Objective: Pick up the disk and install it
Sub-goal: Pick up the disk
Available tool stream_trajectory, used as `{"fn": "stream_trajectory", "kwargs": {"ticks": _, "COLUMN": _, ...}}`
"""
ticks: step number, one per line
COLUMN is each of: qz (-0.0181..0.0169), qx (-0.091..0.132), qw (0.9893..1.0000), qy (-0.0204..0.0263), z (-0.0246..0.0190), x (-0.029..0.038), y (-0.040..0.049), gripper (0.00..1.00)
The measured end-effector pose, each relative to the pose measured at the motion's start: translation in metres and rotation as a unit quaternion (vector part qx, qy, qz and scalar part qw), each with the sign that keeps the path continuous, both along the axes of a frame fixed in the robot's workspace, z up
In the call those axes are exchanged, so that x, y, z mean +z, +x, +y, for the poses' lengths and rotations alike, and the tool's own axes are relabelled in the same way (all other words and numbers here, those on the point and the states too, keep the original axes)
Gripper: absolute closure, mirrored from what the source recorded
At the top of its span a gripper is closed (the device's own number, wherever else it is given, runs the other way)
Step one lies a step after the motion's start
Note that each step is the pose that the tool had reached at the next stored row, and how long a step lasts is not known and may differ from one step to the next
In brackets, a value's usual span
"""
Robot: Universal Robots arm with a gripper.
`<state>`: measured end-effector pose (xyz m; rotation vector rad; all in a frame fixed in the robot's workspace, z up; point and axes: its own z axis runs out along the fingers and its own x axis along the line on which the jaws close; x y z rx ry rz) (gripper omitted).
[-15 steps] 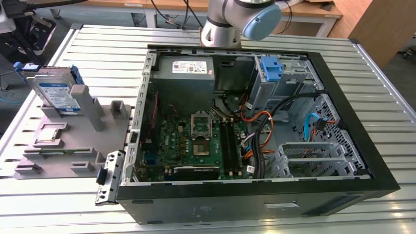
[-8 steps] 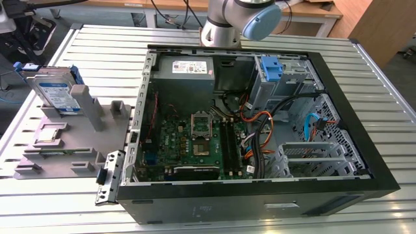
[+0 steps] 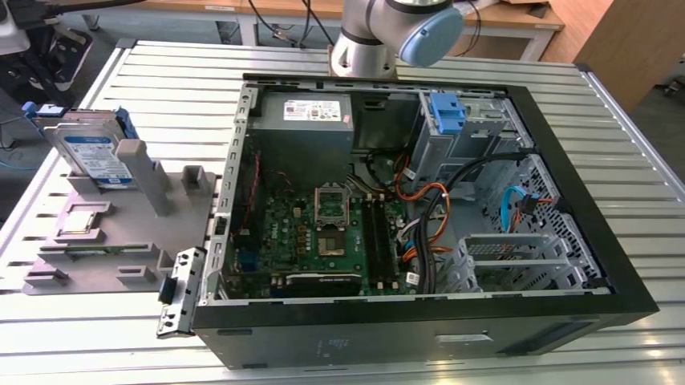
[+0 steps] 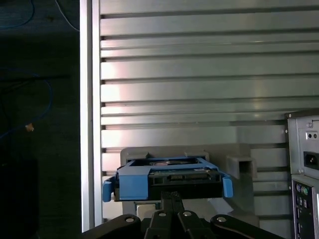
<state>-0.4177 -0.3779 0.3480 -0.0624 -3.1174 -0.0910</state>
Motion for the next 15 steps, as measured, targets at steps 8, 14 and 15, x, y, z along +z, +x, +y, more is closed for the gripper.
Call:
{"fn": "stream_trajectory", "kwargs": {"ticks": 8, "qz": 0.0, "qx": 0.041, "qw": 0.9991, "qy": 0.0, "z": 0.0, "x": 0.0, "y": 0.0, "gripper": 0.89}}
{"fn": "stream_trajectory", "kwargs": {"ticks": 14, "qz": 0.0, "qx": 0.088, "qw": 0.9962, "qy": 0.0, "z": 0.0, "x": 0.0001, "y": 0.0, "gripper": 0.89}}
{"fn": "stream_trajectory", "kwargs": {"ticks": 15, "qz": 0.0, "qx": 0.096, "qw": 0.9954, "qy": 0.0, "z": 0.0, "x": 0.0, "y": 0.0, "gripper": 0.89}}
